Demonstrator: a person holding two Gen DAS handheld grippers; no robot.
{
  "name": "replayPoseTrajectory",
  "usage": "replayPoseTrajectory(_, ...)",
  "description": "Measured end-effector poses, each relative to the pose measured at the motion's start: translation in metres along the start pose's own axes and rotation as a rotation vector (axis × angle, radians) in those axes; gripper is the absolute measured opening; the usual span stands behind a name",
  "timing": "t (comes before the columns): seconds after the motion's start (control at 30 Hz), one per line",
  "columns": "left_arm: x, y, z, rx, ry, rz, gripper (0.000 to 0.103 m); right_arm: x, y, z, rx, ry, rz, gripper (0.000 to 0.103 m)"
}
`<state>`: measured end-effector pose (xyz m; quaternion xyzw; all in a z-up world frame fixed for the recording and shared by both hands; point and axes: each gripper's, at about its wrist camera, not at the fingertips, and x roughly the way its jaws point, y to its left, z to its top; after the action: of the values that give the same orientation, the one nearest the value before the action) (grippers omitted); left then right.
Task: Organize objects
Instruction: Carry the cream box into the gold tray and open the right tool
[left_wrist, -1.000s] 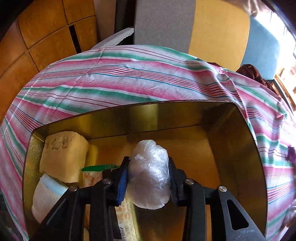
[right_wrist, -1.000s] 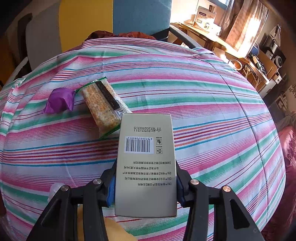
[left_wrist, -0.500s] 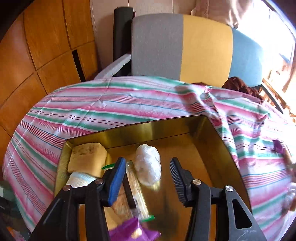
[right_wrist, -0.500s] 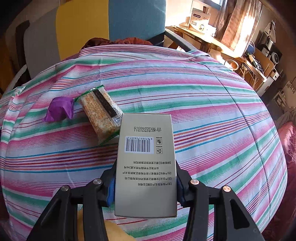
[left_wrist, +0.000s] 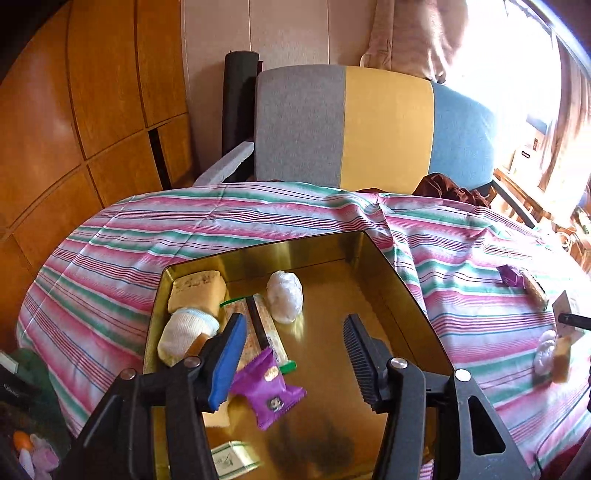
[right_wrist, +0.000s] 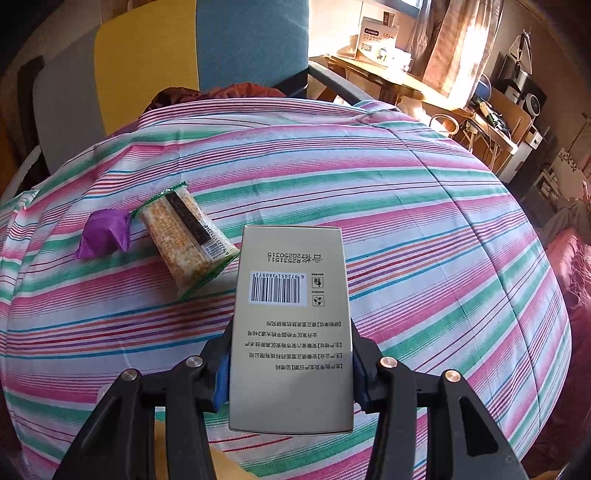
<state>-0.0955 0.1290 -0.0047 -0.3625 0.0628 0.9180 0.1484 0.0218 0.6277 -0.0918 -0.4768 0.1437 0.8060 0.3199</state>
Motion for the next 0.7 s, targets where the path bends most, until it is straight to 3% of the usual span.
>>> replayPoseTrajectory(0.33, -0.02, 0.009, -0.018, -0.003, -0.012, 0.003, 0.056, -0.018, 0.001, 0.004, 0.037, -0.062, 0.049, 0.05)
replayPoseTrajectory(0.7, -0.022, 0.021, -0.037, -0.022, 0.015, -0.01, 0.057, -0.051, 0.047, -0.002, -0.059, -0.069, 0.104, 0.05)
